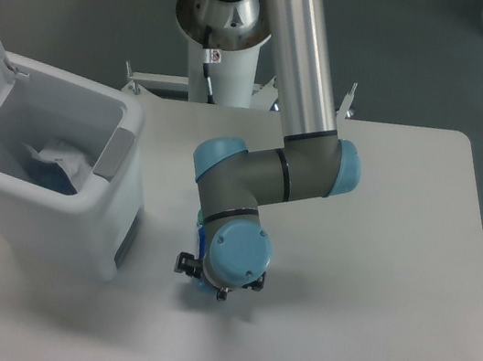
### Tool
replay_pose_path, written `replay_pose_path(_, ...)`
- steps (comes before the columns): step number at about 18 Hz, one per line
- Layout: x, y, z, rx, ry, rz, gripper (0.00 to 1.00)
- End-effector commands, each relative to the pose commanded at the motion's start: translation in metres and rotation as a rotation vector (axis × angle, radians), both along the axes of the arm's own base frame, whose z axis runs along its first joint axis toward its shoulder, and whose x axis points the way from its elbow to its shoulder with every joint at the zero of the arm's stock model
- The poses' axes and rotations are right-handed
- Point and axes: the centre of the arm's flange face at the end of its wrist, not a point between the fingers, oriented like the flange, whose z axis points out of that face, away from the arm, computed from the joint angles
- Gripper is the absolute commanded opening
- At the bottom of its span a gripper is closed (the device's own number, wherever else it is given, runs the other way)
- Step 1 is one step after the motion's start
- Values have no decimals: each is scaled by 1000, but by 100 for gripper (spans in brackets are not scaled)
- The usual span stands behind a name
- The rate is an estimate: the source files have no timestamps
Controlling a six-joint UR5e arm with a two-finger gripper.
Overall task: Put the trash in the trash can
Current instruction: 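Close the gripper around the water bottle, then lift the bottle and carry it over the trash bin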
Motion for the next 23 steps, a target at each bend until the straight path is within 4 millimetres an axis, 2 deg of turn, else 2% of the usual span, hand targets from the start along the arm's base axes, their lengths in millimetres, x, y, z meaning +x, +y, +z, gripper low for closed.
replay_pose_path(1,0,0,2,0,0,-1,74)
replay_pose_path(4,-1,1,22,26,17,-2,74)
replay_pose_path(7,-6,2,59,83,55,-5,74)
replay_pose_path(9,-12,2,95,144,88,-3,74)
replay_pose_path(14,-33,10,213,503,190,-3,74)
replay_pose_path(16,-29,8,260,660,239,-9,75)
replay_pose_path(19,-23,-5,325,865,243,-15,75)
replay_pose_path(23,-15,-22,384,1055,219,-23,75)
